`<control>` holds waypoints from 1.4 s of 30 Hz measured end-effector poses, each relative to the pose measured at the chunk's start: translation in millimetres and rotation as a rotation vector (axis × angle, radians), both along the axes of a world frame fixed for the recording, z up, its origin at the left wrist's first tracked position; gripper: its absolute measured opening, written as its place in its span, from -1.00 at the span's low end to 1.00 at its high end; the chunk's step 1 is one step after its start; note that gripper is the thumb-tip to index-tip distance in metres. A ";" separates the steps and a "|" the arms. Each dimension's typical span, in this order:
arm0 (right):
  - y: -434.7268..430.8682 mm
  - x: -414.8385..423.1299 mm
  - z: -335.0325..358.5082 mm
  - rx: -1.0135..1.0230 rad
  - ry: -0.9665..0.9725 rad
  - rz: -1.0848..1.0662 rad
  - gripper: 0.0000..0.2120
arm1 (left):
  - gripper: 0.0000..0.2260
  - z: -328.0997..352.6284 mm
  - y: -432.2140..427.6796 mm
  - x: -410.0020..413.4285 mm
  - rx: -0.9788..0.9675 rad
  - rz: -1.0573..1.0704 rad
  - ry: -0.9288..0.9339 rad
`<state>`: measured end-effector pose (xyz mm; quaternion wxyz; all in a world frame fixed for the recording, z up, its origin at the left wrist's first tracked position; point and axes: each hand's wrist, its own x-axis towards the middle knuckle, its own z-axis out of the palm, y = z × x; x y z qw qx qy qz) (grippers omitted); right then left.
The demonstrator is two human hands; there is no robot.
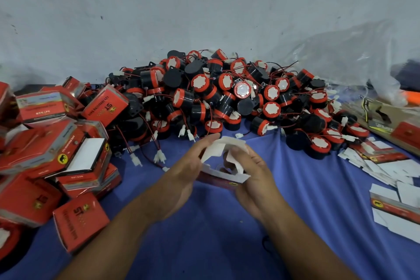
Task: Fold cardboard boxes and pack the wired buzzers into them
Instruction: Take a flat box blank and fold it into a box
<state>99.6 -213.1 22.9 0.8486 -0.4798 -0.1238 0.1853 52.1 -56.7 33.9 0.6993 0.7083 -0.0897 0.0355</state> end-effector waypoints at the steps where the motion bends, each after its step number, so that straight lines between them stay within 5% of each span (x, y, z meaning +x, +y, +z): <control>1: -1.0 0.5 0.7 0.022 0.040 0.006 -0.72 | -0.23 -0.9 -0.2 -1.7 0.055 -0.007 -0.060; 5: 6.4 -6.0 -5.4 -0.029 -0.053 0.022 -0.58 | -0.63 -4.7 0.7 -11.6 0.051 0.146 -0.127; 10: 11.9 -13.2 -4.5 -0.176 -0.068 0.018 -0.39 | -0.84 -8.1 4.4 -6.3 -0.088 0.179 -0.012; 14: 12.1 -13.4 -8.0 -0.242 -0.165 0.054 -0.67 | -0.64 -9.3 -0.2 -6.4 0.016 0.298 0.034; 18: 11.2 -13.9 -1.2 -0.085 -0.063 0.011 -0.57 | -0.77 -6.9 -9.2 -10.4 0.090 0.342 -0.037; 20: 7.5 -10.4 2.3 -0.022 0.016 -0.032 -0.52 | -0.65 -4.2 -15.9 -13.5 0.088 0.309 -0.079; 27: 3.4 -10.4 4.2 0.178 0.107 0.141 -0.80 | -0.05 -7.4 -23.1 -20.4 0.561 0.392 -0.215; 31: 2.2 -10.0 1.4 -0.072 -0.080 0.130 -0.92 | -0.04 -10.8 -22.6 -18.4 0.757 0.455 -0.217; 36: -0.7 -8.6 -1.4 -0.563 -0.413 0.024 -0.66 | -0.02 -15.2 -22.4 -17.0 0.869 0.418 -0.204; 42: -7.0 -5.4 1.2 -0.587 -0.652 -0.001 -0.66 | -0.01 -21.2 -17.6 -14.8 0.840 0.432 -0.235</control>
